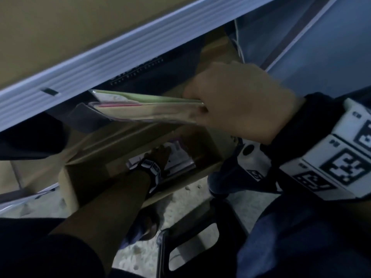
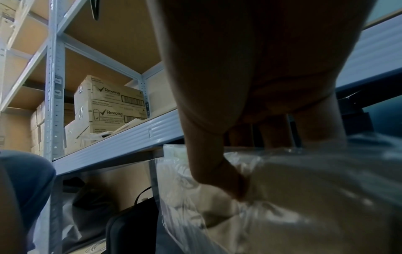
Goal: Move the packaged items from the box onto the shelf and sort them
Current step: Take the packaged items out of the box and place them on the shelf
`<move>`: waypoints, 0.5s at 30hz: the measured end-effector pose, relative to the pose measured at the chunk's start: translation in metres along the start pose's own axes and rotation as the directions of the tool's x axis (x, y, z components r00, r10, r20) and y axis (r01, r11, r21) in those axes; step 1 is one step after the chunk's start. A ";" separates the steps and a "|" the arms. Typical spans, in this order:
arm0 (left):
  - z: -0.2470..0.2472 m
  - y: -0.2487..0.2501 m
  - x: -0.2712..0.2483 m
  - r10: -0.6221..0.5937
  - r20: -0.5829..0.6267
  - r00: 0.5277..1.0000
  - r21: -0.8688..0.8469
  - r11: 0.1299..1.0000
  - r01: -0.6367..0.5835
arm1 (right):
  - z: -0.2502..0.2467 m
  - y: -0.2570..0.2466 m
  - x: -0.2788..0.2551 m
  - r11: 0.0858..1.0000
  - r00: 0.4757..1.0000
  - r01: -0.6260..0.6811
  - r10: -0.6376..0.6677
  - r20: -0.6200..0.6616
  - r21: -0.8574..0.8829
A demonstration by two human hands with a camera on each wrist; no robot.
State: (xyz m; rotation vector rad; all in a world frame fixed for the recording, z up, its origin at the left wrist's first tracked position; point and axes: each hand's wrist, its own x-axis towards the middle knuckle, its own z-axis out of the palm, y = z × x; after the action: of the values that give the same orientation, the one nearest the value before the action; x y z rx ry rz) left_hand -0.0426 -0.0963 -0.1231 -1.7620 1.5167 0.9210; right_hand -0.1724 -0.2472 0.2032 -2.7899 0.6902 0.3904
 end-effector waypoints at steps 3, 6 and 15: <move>-0.003 -0.012 0.006 0.008 0.064 0.998 -0.061 0.998 -0.004 | -0.001 -0.003 0.002 1.000 1.000 0.007 -0.007 0.012 -0.012; -0.015 -0.019 -0.003 0.004 0.072 0.997 -0.066 0.998 0.000 | -0.001 -0.005 0.003 1.000 1.000 0.009 -0.008 0.018 -0.025; -0.046 -0.027 -0.051 0.006 -0.195 0.981 -0.100 0.995 -0.026 | 0.000 -0.005 -0.001 1.000 1.000 -0.010 0.010 -0.001 -0.023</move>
State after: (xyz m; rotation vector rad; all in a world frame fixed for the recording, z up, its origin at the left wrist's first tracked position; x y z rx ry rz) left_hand -0.0162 -0.1028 -0.0542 -1.9645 1.6331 0.8678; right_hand -0.1706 -0.2423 0.2039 -2.8096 0.7046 0.4016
